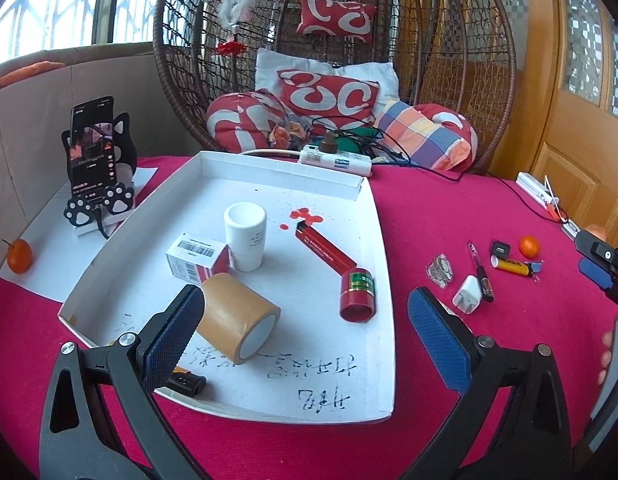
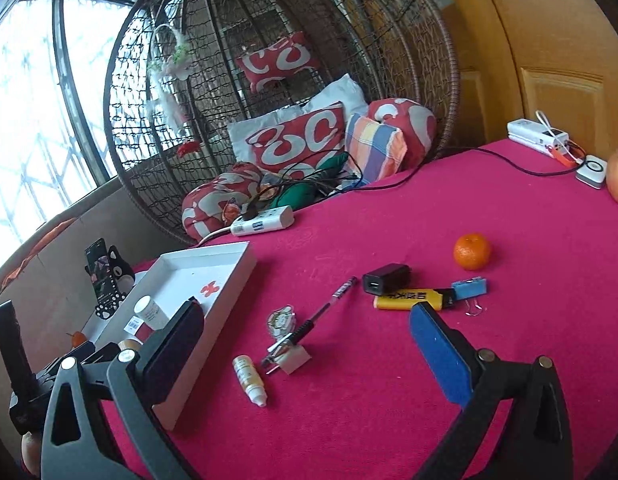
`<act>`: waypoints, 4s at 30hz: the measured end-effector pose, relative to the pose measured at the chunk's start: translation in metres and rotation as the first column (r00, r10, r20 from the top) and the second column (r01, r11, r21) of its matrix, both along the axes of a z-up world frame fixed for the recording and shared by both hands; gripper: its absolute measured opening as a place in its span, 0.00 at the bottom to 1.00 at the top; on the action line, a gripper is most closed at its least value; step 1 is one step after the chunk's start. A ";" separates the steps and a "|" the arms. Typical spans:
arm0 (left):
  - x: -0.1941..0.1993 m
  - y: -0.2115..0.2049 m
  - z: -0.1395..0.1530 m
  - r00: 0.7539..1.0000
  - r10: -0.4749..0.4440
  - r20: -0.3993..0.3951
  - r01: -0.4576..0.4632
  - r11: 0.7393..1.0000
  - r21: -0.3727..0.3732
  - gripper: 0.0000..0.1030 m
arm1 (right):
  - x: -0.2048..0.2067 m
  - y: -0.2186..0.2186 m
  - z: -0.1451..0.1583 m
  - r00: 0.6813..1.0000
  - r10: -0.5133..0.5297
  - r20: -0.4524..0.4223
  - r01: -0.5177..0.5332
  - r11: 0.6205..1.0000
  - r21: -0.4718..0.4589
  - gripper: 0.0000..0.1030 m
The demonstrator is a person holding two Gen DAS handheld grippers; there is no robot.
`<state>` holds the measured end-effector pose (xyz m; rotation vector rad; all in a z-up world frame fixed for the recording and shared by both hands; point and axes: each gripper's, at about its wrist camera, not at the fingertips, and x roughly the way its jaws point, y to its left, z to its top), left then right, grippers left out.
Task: Organize rigid objects
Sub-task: 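Move both grippers back from the tray to the items on the table, then grasp the small dropper bottle with the left gripper while the right gripper grasps the tangerine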
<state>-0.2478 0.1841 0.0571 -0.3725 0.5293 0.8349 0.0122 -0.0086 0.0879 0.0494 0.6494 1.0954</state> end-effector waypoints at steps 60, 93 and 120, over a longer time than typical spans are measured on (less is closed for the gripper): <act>0.145 -0.052 -0.060 0.798 -0.553 -0.240 0.533 0.833 -0.146 0.76 | 0.110 -0.034 -0.056 0.979 -0.151 -0.135 0.121 0.971 -0.206 1.00; 0.138 -0.058 -0.056 0.766 -0.605 -0.216 0.591 0.796 -0.132 0.37 | 0.141 0.039 -0.042 0.996 -0.082 0.021 0.085 0.950 -0.302 1.00; 0.120 -0.071 -0.053 0.825 -0.528 -0.202 0.495 0.847 -0.194 0.19 | 0.137 0.050 -0.047 0.996 -0.070 0.058 0.085 0.939 -0.332 0.39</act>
